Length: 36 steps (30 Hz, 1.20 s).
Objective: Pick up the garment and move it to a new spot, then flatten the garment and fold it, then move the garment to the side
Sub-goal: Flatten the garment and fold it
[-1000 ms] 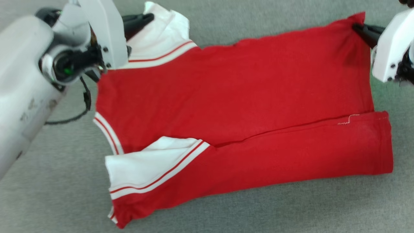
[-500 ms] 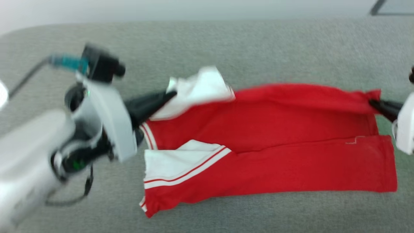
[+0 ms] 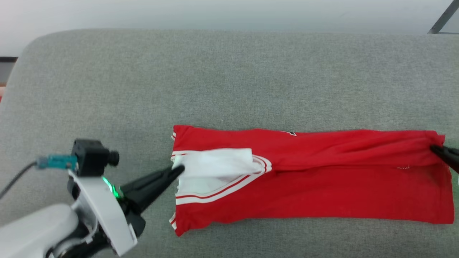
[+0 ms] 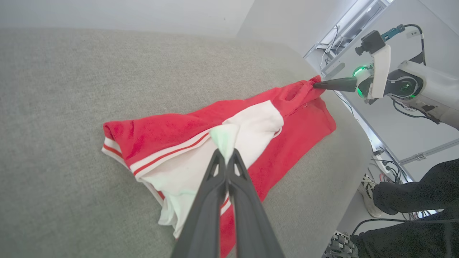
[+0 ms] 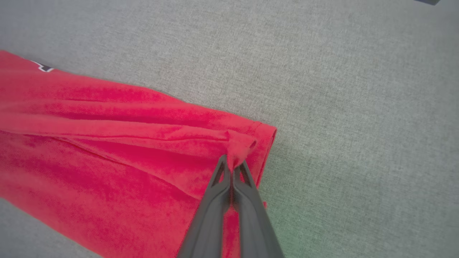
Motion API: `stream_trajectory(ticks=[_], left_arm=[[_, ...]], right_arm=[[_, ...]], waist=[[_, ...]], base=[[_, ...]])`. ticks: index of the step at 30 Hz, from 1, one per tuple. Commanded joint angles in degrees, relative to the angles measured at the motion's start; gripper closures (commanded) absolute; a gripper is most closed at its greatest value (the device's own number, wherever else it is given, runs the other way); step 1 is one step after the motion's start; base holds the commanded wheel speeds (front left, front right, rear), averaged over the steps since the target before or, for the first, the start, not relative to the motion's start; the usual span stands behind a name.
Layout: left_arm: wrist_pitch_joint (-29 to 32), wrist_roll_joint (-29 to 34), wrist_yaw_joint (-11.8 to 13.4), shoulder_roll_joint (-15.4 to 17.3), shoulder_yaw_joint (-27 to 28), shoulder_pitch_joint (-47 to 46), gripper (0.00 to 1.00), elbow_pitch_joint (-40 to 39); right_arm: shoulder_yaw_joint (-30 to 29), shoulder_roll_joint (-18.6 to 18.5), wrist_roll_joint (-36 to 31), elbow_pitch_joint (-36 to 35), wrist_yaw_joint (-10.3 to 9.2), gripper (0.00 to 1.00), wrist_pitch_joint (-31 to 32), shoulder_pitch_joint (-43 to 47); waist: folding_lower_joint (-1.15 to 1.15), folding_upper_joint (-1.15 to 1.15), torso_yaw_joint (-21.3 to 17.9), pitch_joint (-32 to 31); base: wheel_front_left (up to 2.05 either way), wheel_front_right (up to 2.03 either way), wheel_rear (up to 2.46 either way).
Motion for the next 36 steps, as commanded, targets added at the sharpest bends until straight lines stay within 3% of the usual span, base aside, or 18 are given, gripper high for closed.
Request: stream_trajectory(ticks=[1,5,19,20,21,22,23,24,27,28,36], left_arm=[[-0.59,-0.03,-0.11,0.38,-0.14,1.60,1.00,-0.54],[-1.00,1.16,-0.11,-0.61,-0.73,4.30,1.00,-0.01],[-2.30,2.01,-0.11,-9.25,-1.34,7.64,1.00,10.62],[-2.38,1.91,-0.11,-9.48,-1.33,7.57,1.00,11.05],[-2.60,1.92,-0.11,-9.66,-1.34,7.48,0.96,11.34],[-2.98,1.96,-0.11,-9.81,-1.13,7.40,0.78,11.56],[-3.26,1.93,-0.11,-9.86,-0.84,7.39,0.61,11.79],[-3.55,1.76,-0.11,-9.94,-0.65,7.56,0.54,11.82],[-4.61,1.44,-0.11,-9.85,0.46,8.37,0.11,11.58],[-4.89,1.45,-0.11,-9.81,0.86,8.81,0.03,11.56],[-5.77,2.89,1.98,-12.07,8.46,14.45,0.00,13.32]], right_arm=[[-1.51,0.05,-0.73,-0.42,-0.06,1.00,-0.02,2.03],[-4.39,1.38,-2.11,-1.21,-0.06,1.00,0.98,5.75],[-11.66,8.49,-8.60,-0.02,-0.07,1.00,3.29,11.24],[-12.04,8.82,-9.06,-0.27,-0.07,0.89,3.13,11.37],[-12.29,9.15,-9.31,-0.64,-0.07,0.69,3.09,11.48],[-12.61,9.49,-9.30,-1.18,-0.06,0.55,3.09,11.60],[-13.04,9.75,-9.13,-1.62,-0.06,0.05,3.24,11.86],[-13.38,9.82,-8.91,-2.05,-0.06,0.00,3.53,12.06],[-14.92,9.48,-8.58,-3.66,-0.06,0.00,4.16,12.53],[-15.47,9.36,-8.42,-4.07,-0.06,0.00,4.43,12.88],[-21.82,8.96,-7.77,-4.91,-0.06,0.00,7.37,16.70]], waist=[[0.00,0.00,0.21,0.35],[0.00,0.00,0.48,1.04],[0.00,0.00,1.02,2.81],[0.00,0.00,0.96,2.80],[0.00,0.00,0.89,2.74],[0.00,0.00,0.85,2.61],[0.00,0.00,0.78,2.37],[0.00,0.00,0.71,2.07],[0.00,0.00,0.67,0.86],[0.00,0.00,0.70,0.38],[0.00,0.00,2.68,-2.98]], base=[[0.00,0.00,0.00],[0.00,0.00,0.00],[0.00,0.00,0.00],[0.00,0.00,0.00],[0.00,0.00,0.00],[0.00,0.00,0.00],[0.00,0.00,0.00],[0.00,0.00,0.00],[0.00,0.00,0.00],[0.00,0.00,0.00],[0.00,0.00,0.00]])
